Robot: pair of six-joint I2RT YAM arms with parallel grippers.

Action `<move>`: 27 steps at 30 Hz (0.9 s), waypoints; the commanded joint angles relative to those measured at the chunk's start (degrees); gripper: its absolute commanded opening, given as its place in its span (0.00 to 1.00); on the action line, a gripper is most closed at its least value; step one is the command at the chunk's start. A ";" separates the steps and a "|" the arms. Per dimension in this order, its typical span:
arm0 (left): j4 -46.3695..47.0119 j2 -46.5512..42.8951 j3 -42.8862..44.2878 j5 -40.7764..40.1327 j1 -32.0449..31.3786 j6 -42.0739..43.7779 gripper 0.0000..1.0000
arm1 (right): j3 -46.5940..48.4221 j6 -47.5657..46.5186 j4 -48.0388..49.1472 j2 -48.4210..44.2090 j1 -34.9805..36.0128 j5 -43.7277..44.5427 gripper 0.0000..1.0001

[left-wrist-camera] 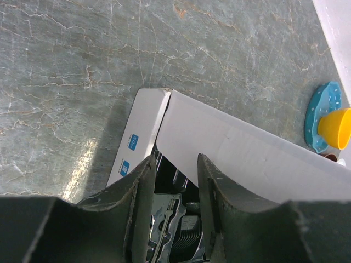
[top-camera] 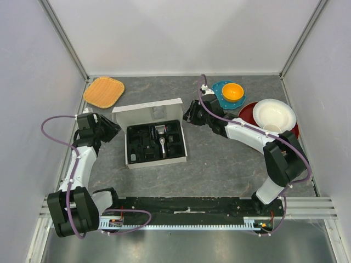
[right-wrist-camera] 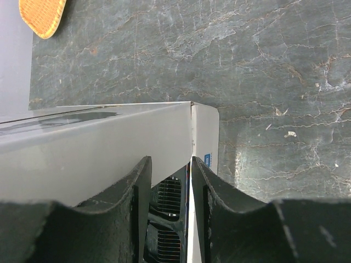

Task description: Sort the hair-cutting tools

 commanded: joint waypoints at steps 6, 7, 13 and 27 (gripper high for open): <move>2.83 -0.07 -1.36 2.02 -0.17 0.88 0.42 | -0.82 0.69 2.21 -0.56 0.43 -0.88 0.42; 2.83 -0.16 -1.54 1.93 -0.17 0.88 0.42 | -0.91 0.77 2.30 -0.56 0.35 -0.88 0.42; 2.57 -0.42 -2.24 0.79 -0.08 0.62 0.42 | -1.70 0.77 2.56 -0.56 0.34 -1.05 0.41; 3.27 -0.95 -2.85 0.96 -0.17 0.27 0.41 | -1.96 0.07 4.14 0.14 1.13 -3.78 0.41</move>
